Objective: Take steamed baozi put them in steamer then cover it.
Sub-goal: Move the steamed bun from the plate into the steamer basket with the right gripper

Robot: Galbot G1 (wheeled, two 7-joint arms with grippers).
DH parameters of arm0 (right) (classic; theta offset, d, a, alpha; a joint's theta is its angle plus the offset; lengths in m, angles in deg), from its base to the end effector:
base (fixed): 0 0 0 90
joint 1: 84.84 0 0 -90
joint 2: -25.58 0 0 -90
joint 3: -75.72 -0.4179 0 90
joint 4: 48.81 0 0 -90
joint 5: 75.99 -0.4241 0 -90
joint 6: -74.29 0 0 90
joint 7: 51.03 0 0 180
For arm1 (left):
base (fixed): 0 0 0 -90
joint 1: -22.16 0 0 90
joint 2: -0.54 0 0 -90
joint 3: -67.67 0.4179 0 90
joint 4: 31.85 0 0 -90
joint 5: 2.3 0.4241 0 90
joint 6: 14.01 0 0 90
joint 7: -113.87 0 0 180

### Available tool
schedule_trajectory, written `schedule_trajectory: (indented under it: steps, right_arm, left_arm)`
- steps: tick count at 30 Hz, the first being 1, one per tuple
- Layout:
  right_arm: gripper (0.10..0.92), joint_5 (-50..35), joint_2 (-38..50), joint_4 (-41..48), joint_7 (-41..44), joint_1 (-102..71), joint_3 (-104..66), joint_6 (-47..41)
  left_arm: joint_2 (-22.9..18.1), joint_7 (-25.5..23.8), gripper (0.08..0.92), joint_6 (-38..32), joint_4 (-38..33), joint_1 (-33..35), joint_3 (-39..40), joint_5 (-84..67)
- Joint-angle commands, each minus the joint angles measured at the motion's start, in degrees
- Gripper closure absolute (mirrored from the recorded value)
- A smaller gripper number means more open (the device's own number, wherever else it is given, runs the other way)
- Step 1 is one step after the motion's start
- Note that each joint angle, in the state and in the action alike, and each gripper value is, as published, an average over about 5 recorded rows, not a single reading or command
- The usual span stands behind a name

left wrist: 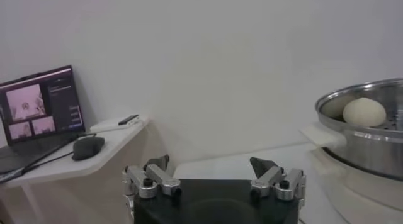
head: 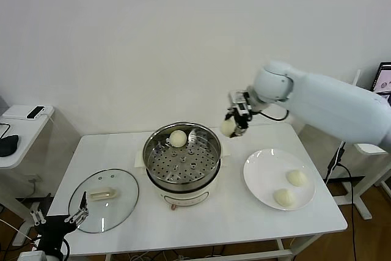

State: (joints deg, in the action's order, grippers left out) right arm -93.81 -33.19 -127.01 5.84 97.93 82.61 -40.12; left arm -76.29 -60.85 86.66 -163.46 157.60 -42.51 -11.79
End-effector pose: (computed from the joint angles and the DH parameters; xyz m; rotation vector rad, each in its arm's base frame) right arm 0.6468 0.0908 -0.0186 1.4578 -1.5087 1.5883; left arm 0.1320 0.1376 -0.2877 0.3131 -2.9126 -0.3543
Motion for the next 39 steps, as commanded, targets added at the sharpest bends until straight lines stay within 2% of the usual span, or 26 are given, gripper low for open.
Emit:
schedule_trajectory:
  steps: [1,18,28,39]
  right_arm:
    - [0.406,-5.3,-14.3,5.4,-1.2,0.2,2.6,-1.9]
    - [0.398,-4.0,-28.2,19.6,-1.9,-8.1,1.2,-1.9]
    - [0.397,-2.1,-31.4,25.1,-2.1,-10.3,0.8,-1.5]
    - [0.386,-0.8,-31.6,26.3,-2.5,-11.3,1.0,-1.1]
  left_arm:
    - [0.1,0.0,0.177,0.1,0.1,-0.1,-0.3,0.0]
    - [0.2,-0.1,0.177,0.1,0.2,-0.8,-1.4,-0.1]
    - [0.3,-0.1,0.177,0.0,0.2,-1.0,-1.6,-0.1]
    - [0.3,-0.2,0.177,0.1,0.0,-2.0,-1.3,0.0]
